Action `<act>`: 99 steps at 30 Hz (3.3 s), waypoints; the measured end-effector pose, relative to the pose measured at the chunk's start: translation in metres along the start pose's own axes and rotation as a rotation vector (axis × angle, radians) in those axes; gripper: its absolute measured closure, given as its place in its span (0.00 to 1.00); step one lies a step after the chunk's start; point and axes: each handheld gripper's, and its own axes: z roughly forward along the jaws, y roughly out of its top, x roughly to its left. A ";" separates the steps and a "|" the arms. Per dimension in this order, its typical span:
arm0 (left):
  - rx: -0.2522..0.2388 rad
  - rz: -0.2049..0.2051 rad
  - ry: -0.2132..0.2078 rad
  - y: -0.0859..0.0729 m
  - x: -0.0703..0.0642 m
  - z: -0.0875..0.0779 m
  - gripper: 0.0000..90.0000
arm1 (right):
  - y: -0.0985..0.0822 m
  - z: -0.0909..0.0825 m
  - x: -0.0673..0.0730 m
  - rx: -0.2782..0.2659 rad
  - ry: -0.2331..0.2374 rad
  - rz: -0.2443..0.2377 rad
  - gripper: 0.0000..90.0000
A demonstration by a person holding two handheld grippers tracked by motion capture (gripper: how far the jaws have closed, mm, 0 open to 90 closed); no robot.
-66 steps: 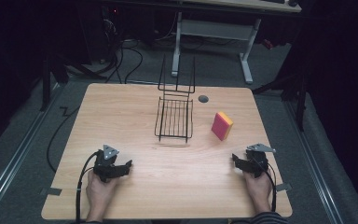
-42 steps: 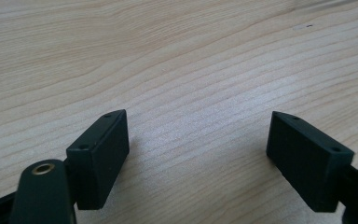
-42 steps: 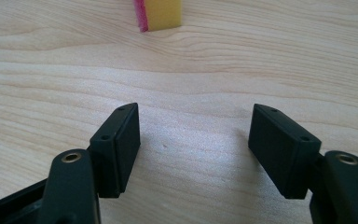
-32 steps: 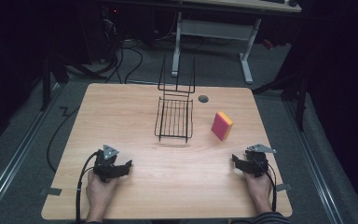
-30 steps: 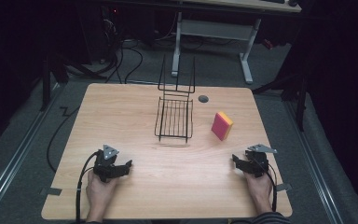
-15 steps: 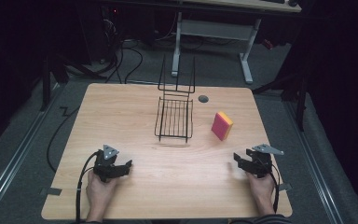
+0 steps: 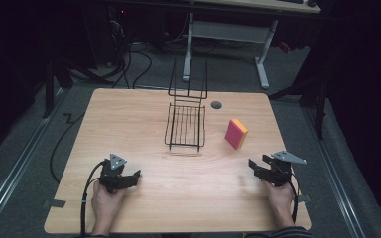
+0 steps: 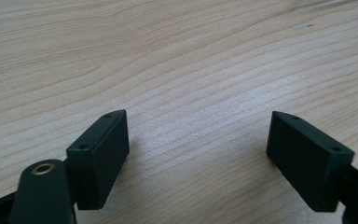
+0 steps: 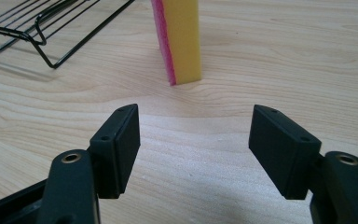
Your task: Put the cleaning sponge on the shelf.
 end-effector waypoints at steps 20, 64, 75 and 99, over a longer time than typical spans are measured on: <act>0.000 0.000 0.000 0.000 0.000 0.000 0.24 | 0.033 -0.004 0.009 -0.032 0.029 -0.039 0.38; 0.000 0.000 0.000 0.000 0.000 0.000 0.24 | 0.068 0.062 0.007 -0.004 0.027 0.028 0.38; 0.000 0.000 -0.001 0.000 0.000 0.000 0.24 | 0.062 0.078 0.006 0.029 0.038 0.047 0.46; 0.000 -0.001 -0.001 0.000 0.000 0.000 0.24 | 0.063 0.073 0.012 0.037 0.012 -0.025 0.67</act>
